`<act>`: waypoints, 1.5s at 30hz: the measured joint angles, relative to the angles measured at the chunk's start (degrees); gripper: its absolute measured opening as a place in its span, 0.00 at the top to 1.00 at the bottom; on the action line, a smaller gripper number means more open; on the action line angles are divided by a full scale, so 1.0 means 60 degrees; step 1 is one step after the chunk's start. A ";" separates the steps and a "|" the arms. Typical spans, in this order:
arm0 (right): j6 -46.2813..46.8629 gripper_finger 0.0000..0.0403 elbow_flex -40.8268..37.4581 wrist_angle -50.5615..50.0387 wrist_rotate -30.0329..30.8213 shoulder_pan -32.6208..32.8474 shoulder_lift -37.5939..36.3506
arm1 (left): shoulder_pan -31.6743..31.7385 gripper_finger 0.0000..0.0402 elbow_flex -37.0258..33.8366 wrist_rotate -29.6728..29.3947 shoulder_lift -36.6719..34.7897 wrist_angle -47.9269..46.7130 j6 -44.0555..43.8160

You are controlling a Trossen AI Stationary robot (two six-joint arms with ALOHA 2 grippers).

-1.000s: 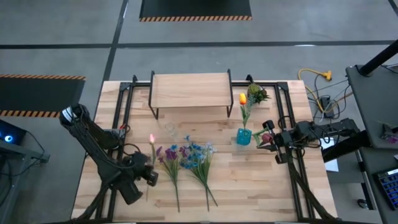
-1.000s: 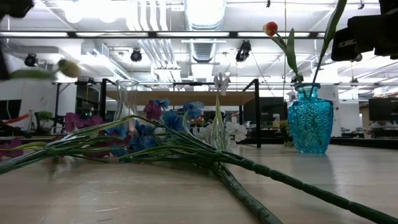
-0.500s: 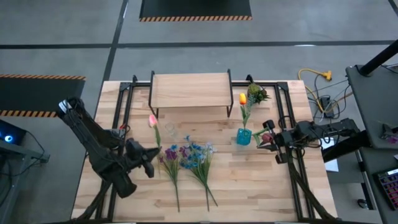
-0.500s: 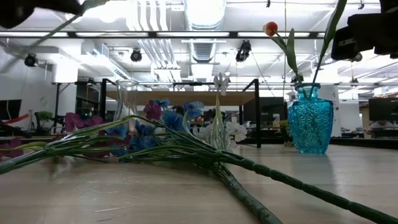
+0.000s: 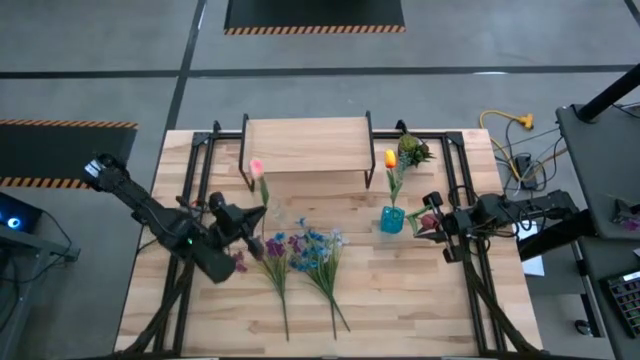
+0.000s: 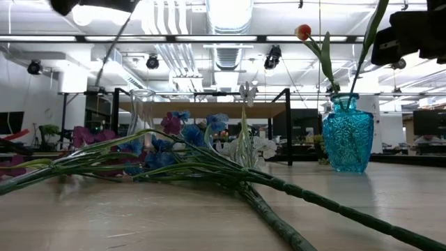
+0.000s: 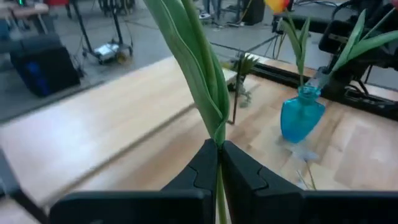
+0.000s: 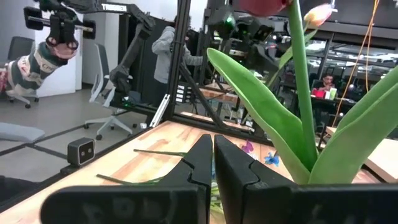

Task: Pick and place flowers into a vace then onto a shelf
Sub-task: Put the pink tulip into the transparent vase

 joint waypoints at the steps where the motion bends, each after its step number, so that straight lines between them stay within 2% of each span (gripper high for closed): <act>1: -0.0001 0.98 0.0000 0.0008 -0.0002 -0.0003 0.0000 | 0.0157 1.00 0.0000 0.0020 -0.0095 0.0439 0.0679; 6: -0.0001 0.98 0.0000 0.0127 -0.0002 0.0000 0.0000 | 0.0828 1.00 0.0000 0.0271 -0.0629 0.2410 0.3943; 11: -0.0004 0.98 0.0000 0.0193 -0.0002 0.0000 0.0000 | 0.1291 1.00 0.0004 0.0371 -0.0933 0.3102 0.5649; 19: -0.0375 0.98 0.0000 0.0760 -0.0001 -0.0001 -0.0004 | 0.2051 1.00 0.0003 0.0631 -0.0886 0.3274 0.6477; 28: -0.0542 0.98 0.0000 0.0876 0.0002 -0.0004 -0.0011 | 0.3030 1.00 -0.0421 0.1250 -0.0869 0.3640 0.6658; 34: -0.0562 0.98 0.0000 0.0876 0.0002 -0.0004 -0.0011 | 0.3125 1.00 -0.0652 0.1530 -0.0888 0.4799 0.7666; 39: -0.0714 0.98 0.0000 0.0876 0.0002 -0.0002 -0.0015 | 0.3125 1.00 -0.0766 0.1570 -0.0890 0.5050 0.7692; 45: -0.0712 0.98 0.0000 0.0869 0.0000 0.0000 -0.0015 | 0.3224 1.00 -0.1745 0.1660 -0.0907 0.5955 0.7699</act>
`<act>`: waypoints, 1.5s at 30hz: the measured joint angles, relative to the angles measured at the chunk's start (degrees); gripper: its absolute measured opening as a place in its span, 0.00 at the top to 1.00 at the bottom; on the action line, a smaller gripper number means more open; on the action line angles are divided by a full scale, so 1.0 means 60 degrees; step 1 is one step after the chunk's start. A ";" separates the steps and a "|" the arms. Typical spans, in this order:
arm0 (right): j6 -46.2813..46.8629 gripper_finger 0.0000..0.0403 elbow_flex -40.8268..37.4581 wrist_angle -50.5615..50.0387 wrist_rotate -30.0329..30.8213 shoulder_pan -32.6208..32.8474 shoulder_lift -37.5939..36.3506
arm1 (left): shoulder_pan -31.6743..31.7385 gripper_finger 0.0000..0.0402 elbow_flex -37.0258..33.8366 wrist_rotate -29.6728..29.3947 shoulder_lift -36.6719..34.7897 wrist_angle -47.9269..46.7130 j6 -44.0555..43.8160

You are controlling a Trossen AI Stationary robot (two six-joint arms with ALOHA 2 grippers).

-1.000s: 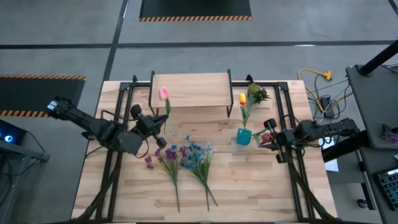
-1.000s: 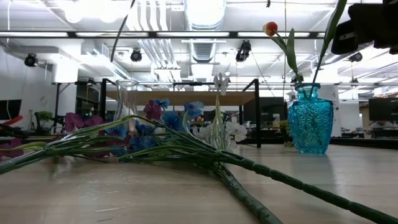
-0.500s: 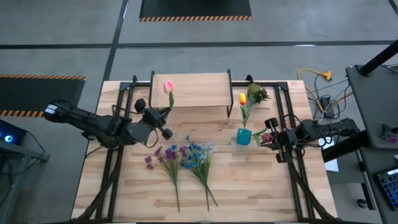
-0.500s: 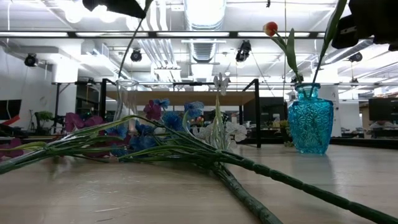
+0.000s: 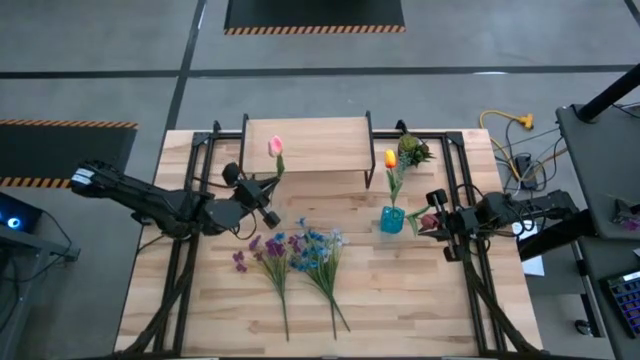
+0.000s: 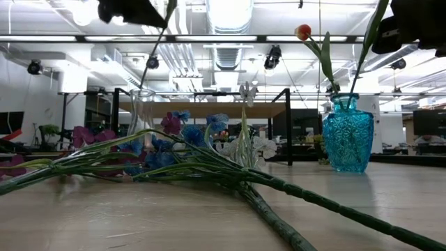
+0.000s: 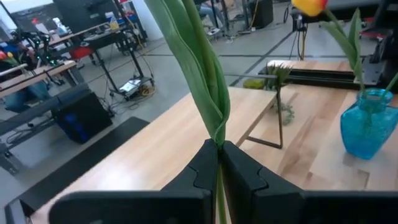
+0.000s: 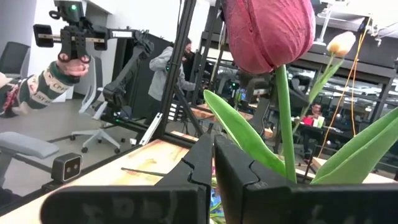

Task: Pick and place flowers into a vace then onto a shelf
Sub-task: Put the pink tulip into the transparent vase

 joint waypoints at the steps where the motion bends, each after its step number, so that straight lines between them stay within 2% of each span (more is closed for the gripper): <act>1: -0.0005 0.98 0.0000 0.0000 0.0002 -0.0002 0.0000 | 0.0007 1.00 -0.0191 -0.0003 -0.0029 0.0234 0.0009; 10: -0.0032 0.98 0.0000 -0.0004 0.0001 -0.0001 -0.0001 | -0.0004 1.00 -0.2288 0.0168 -0.0498 0.3356 0.0699; 24: -0.0088 0.98 0.0000 0.0000 0.0002 0.0000 -0.0004 | -0.0008 1.00 -0.4709 0.0347 -0.0795 0.5273 0.0068; 30: -0.0149 0.98 0.0000 0.0000 0.0002 -0.0001 -0.0004 | -0.0008 1.00 -0.5259 0.0361 -0.0796 0.5555 -0.0422; 36: -0.0151 0.98 0.0000 0.0007 0.0002 -0.0001 -0.0004 | -0.0008 0.98 -0.5291 0.0361 -0.0796 0.5533 -0.0765; 45: -0.0151 0.98 0.0000 0.0010 0.0005 -0.0004 -0.0004 | -0.0008 0.83 -0.5074 0.0354 -0.0803 0.5540 -0.0366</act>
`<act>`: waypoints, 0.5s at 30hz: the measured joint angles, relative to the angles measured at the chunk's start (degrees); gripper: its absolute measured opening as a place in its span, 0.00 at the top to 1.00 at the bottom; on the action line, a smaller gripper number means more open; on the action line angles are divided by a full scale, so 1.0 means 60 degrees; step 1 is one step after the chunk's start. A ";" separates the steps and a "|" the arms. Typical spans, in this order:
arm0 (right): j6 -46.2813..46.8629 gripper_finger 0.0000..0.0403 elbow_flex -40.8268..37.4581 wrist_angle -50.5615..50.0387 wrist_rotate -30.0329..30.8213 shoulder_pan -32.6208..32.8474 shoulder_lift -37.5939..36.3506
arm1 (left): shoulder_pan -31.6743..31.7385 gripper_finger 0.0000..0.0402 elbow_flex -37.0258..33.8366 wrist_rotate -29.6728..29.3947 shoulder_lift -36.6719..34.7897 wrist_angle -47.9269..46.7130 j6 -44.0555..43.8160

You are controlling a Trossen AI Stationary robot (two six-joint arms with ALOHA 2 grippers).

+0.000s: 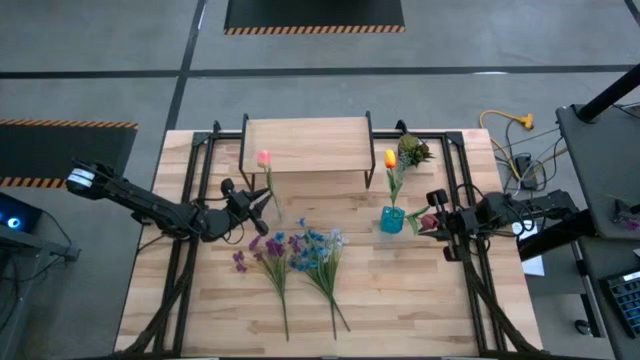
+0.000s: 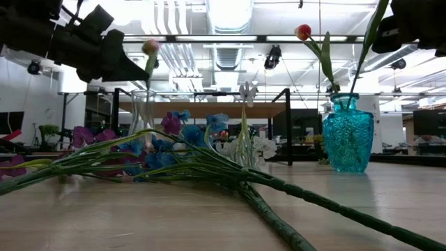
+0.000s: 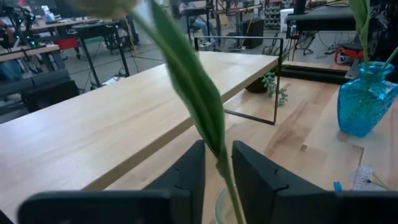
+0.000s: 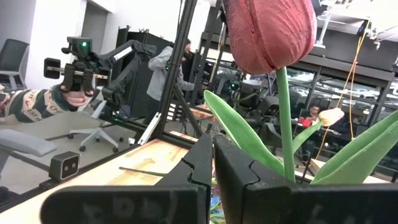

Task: Pick and place flowers into a vace then onto a shelf
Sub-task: Put the pink tulip into the transparent vase, then put the purple flower into the transparent vase

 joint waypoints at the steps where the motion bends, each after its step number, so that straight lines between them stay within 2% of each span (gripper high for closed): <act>1: 0.0000 0.98 0.0000 0.0001 0.0000 0.0000 0.0000 | 0.0000 0.81 0.0009 0.0000 0.0000 -0.0004 0.0002; 7: 0.0000 0.98 0.0000 0.0001 0.0000 0.0004 0.0000 | -0.0028 0.69 0.0300 -0.0003 0.0000 -0.0046 0.0756; 15: 0.0004 0.98 0.0000 0.0001 -0.0004 0.0000 0.0000 | -0.0131 0.64 0.1769 -0.0014 0.0000 -0.0227 0.2856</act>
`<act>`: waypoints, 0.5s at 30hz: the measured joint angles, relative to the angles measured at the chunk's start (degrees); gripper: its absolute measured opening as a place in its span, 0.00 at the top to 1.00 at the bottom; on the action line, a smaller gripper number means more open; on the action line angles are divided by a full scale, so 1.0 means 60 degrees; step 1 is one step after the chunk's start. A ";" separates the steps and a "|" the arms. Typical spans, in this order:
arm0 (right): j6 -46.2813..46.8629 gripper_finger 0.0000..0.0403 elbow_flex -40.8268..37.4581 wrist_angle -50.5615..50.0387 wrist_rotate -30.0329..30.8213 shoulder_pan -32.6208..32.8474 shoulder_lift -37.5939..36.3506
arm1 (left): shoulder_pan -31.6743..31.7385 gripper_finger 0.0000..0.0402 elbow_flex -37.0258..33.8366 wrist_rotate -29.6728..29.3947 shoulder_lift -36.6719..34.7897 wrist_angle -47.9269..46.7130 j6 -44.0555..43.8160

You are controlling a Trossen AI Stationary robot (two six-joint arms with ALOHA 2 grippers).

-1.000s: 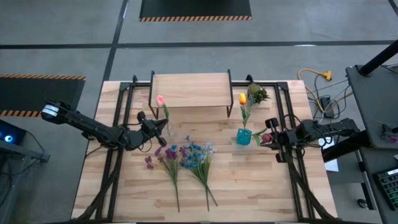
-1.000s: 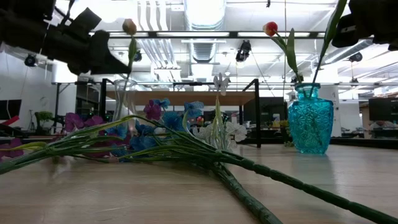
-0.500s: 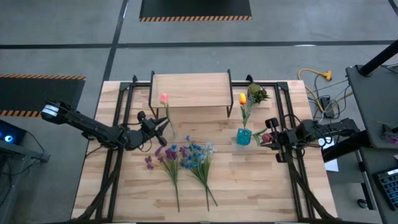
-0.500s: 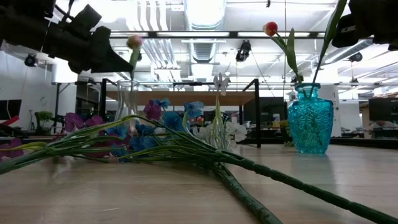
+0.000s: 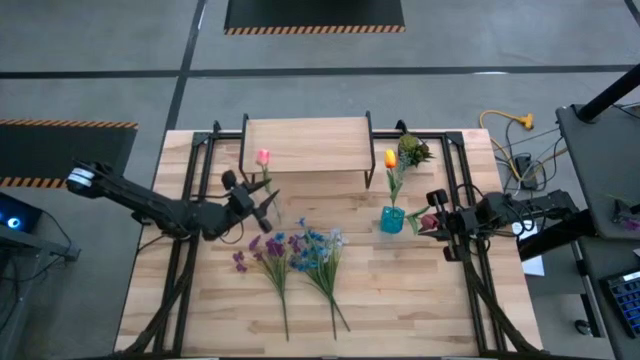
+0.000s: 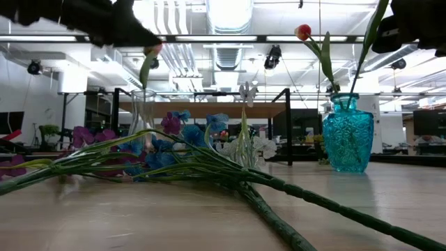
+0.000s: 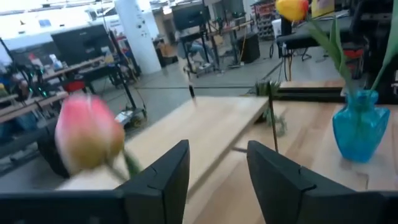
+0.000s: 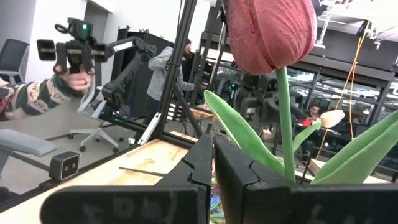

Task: Pick and place flowers into a vace then onto a shelf
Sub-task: Put the purple flower into the transparent vase

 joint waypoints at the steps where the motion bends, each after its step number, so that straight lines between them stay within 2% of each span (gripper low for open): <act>1: -0.0002 0.98 0.0000 0.0000 0.0000 0.0002 0.0000 | -0.0015 0.63 0.0220 0.0000 0.0000 -0.0221 0.0052; 6: -0.0001 0.98 0.0000 0.0000 0.0000 0.0002 0.0000 | -0.0272 0.63 0.1511 0.0010 0.0000 -0.2583 -0.0359; 11: 0.0000 0.98 0.0000 -0.0001 0.0000 0.0004 0.0000 | -0.0796 0.63 0.2908 0.0054 0.0104 -0.5529 -0.1805; 15: 0.0000 0.98 0.0000 0.0000 0.0000 0.0004 0.0000 | -0.1252 0.63 0.3718 0.0940 0.0340 -0.6700 -0.2710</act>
